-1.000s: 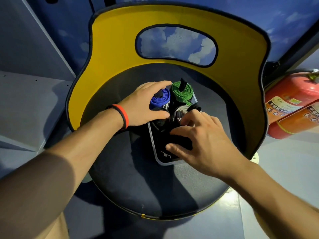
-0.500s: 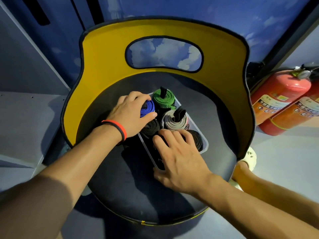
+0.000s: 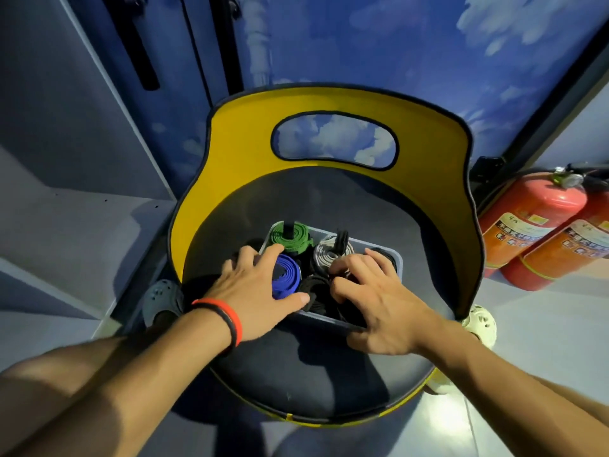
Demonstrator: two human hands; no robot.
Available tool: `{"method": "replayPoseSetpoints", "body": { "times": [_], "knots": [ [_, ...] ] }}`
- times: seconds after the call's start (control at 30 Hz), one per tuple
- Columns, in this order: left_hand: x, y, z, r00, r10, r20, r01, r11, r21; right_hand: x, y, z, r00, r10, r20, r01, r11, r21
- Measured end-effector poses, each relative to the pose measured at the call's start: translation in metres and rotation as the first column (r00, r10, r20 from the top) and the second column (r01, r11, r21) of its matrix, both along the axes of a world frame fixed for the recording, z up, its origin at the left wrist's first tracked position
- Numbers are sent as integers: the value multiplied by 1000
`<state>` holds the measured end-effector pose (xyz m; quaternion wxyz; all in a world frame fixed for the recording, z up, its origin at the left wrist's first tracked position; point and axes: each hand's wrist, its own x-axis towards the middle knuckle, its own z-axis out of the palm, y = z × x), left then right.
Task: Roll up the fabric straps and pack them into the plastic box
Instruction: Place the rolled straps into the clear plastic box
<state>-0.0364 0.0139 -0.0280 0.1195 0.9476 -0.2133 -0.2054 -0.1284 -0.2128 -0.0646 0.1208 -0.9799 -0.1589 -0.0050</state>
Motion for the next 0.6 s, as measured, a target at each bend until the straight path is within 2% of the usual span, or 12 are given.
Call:
{"method": "replayPoseSetpoints", "body": {
  "times": [0.1, 0.23, 0.33, 0.47, 0.6],
  "knots": [
    [-14, 9, 3, 998, -6, -56, 6, 1000, -5, 0, -8, 3, 1000, -5, -2, 5, 1000, -8],
    [-21, 3, -9, 994, 30, 106, -32, 999, 18, 2, -7, 6, 999, -37, -21, 38, 999, 10],
    [-20, -6, -19, 970, 81, 230, -74, 996, -41, 4, -1, 4, 993, -115, -20, 116, 990, 84],
    [-15, -10, -22, 974, 193, 119, -155, 950, -270, 6, 12, 0, 975, -223, -22, 223, 975, 1],
    [-13, 2, -8, 985, 169, 39, -142, 914, -381, 10, 27, 12, 959, -280, -51, 280, 960, -20]
  ]
}}
